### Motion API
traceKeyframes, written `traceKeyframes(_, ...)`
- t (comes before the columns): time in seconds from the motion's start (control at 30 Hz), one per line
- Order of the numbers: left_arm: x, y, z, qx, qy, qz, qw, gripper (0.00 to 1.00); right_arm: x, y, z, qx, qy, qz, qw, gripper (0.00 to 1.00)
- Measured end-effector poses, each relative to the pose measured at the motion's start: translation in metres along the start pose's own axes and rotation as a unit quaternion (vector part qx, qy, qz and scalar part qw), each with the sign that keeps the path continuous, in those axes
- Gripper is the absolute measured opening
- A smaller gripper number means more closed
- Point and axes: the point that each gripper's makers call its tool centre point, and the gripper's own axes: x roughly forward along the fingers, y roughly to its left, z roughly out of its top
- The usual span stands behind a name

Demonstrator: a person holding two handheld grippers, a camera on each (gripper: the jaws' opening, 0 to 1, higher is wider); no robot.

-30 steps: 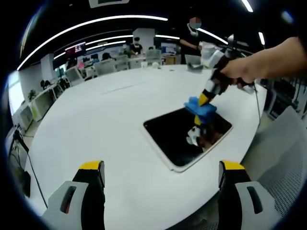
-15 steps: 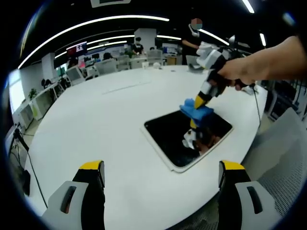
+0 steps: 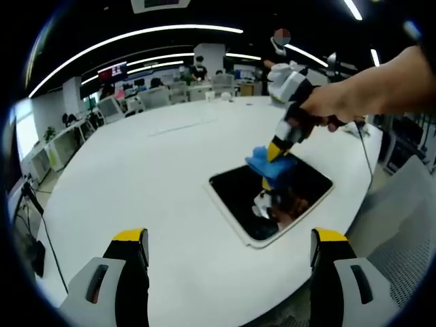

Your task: Wipe the mirror surface with the cleaning cloth until all visible marks leave the cleaned area.

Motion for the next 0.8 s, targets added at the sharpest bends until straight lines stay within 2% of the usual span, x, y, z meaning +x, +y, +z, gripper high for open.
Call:
traceKeyframes(0.17,0.0,0.0,-0.001,-0.011,0.003,0.001,0.9999,0.99,0.007,0.021,0.005,-0.009,0.002,0.011,0.9999,0.02)
traceKeyframes(0.37,-0.001,0.0,-0.001,-0.003,0.005,0.0,1.0,0.99,0.015,0.043,0.012,-0.02,0.006,0.025,0.9995,0.02)
traceKeyframes(0.4,-0.001,0.0,0.0,-0.003,0.004,0.001,1.0,0.99,0.016,0.047,0.013,-0.032,0.005,0.024,0.9992,0.02)
traceKeyframes(0.47,-0.001,0.001,0.0,-0.004,0.005,0.003,1.0,0.99,0.018,0.049,0.014,-0.047,0.005,0.019,0.9987,0.02)
traceKeyframes(0.63,0.001,0.001,-0.001,0.007,0.006,0.0,1.0,0.99,0.022,0.055,0.018,-0.04,0.008,0.029,0.9988,0.02)
traceKeyframes(0.8,0.001,0.003,-0.001,0.001,0.006,0.002,1.0,0.99,0.026,0.066,0.02,-0.046,0.002,0.039,0.9982,0.02)
